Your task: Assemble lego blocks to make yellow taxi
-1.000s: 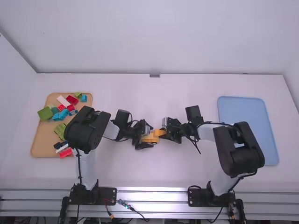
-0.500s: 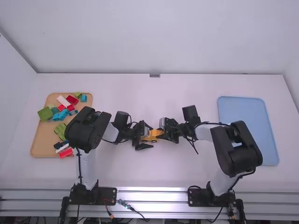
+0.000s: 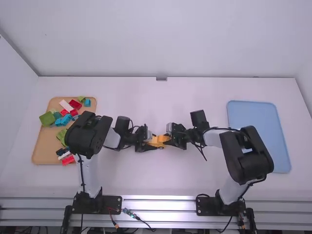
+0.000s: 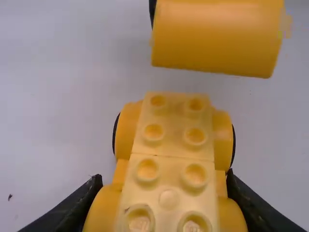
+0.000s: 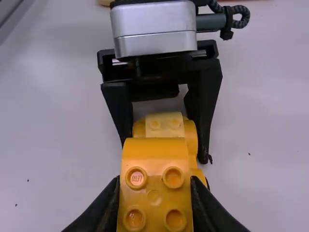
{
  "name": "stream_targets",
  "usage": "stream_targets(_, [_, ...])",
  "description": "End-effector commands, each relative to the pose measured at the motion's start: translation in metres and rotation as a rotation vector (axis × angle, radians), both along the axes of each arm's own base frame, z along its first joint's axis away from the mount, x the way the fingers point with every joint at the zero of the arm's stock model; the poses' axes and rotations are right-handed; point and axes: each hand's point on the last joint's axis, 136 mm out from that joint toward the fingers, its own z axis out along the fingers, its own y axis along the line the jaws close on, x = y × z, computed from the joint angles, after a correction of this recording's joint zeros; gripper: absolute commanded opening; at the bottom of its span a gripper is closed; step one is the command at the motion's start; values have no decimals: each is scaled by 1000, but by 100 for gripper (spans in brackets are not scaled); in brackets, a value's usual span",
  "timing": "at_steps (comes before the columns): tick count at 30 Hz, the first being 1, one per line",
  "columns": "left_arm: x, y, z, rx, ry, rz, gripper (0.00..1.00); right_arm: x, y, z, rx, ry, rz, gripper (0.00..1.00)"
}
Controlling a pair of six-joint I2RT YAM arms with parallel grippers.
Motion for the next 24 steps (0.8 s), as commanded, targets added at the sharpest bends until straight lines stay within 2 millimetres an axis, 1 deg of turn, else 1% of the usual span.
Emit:
stream_targets(1, [-5, -1, -10, 19, 25, -12, 49, 6, 3, 3, 5, 1, -3, 0])
stream_targets(2, [-6, -1, -11, 22, 25, -15, 49, 6, 3, 3, 5, 1, -3, 0])
stream_targets(5, [-8, 1, -13, 31, 29, -22, 43, 10, 4, 4, 8, -7, -3, 0])
stream_targets(8, [-9, 0, -13, 32, 33, -27, 43, 13, 5, 1, 10, 4, 1, 0])
stream_targets(13, [-8, 2, -13, 32, 33, -19, 43, 19, 19, -16, 1, 87, 12, 0])
stream_targets(15, [-8, 2, -13, 32, 33, -19, 43, 17, 22, -18, -6, 101, 25, 0])
stream_targets(18, [-8, 2, -13, 32, 33, -19, 43, 13, 28, -16, -15, 89, 55, 0])
stream_targets(24, [-8, 2, -13, 32, 34, -19, 43, 12, 36, -22, -69, 79, 44, 0])
